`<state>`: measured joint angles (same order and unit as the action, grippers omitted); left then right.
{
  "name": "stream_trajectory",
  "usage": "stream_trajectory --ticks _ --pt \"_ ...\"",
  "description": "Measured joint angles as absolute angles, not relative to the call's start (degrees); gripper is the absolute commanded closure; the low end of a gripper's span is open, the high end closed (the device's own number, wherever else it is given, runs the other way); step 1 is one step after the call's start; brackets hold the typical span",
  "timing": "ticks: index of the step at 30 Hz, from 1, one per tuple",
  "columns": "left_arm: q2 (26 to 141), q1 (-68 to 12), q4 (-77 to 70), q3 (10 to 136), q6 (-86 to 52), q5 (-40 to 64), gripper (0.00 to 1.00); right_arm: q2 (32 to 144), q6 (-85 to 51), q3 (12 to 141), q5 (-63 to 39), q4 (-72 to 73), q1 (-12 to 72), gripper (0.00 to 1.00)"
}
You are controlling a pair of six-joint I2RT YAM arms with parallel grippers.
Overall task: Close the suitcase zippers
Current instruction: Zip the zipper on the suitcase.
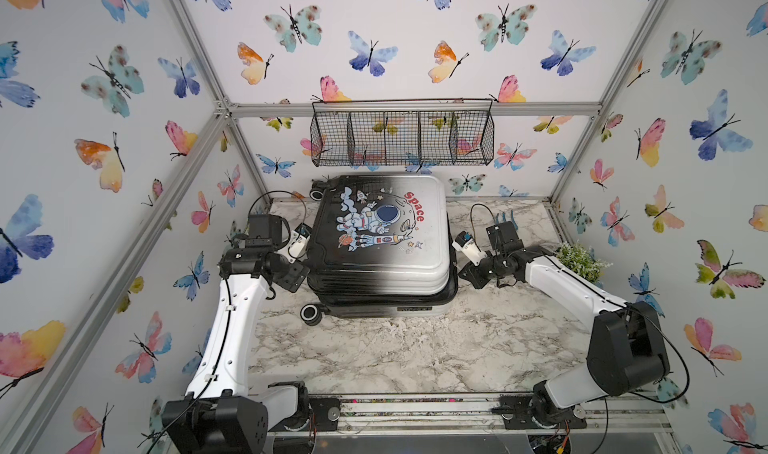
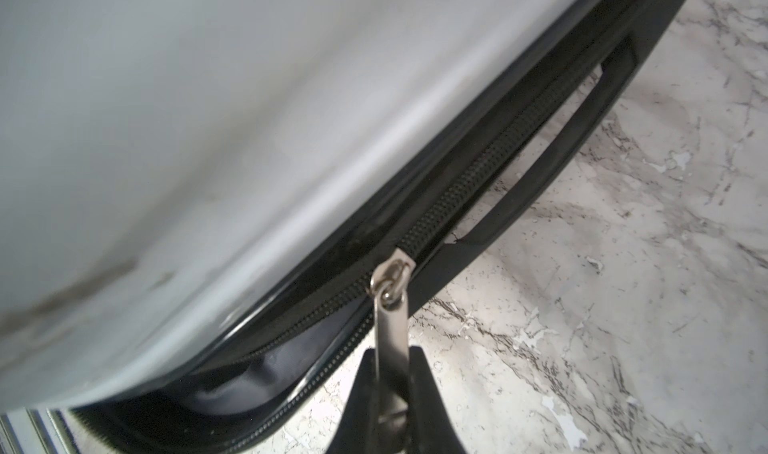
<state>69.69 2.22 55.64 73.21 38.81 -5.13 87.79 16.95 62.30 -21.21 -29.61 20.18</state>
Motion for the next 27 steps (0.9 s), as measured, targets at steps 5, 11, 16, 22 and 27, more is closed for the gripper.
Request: stream_trajectory --ticks 5,11,16,22,27 --pt "72.62 5.76 55.40 73.19 44.86 -5.02 0.15 88.53 16.99 63.35 -20.82 -30.59 20.18 0.98" --pt "78.24 6.66 56.10 74.04 48.47 -2.52 0.15 89.52 17.08 64.36 -20.45 -31.24 20.16 0.98" --pt "80.53 6.79 57.04 75.96 51.37 0.67 0.16 90.00 17.17 64.36 -20.16 -31.20 20.14 0.98" --pt "79.66 6.52 56.82 73.87 54.54 6.96 0.23 91.00 17.21 65.12 -19.99 -30.87 19.11 0.98" --pt "79.66 4.93 56.58 73.03 55.79 12.01 0.31 92.42 17.63 66.83 -19.16 -30.79 18.06 0.98"
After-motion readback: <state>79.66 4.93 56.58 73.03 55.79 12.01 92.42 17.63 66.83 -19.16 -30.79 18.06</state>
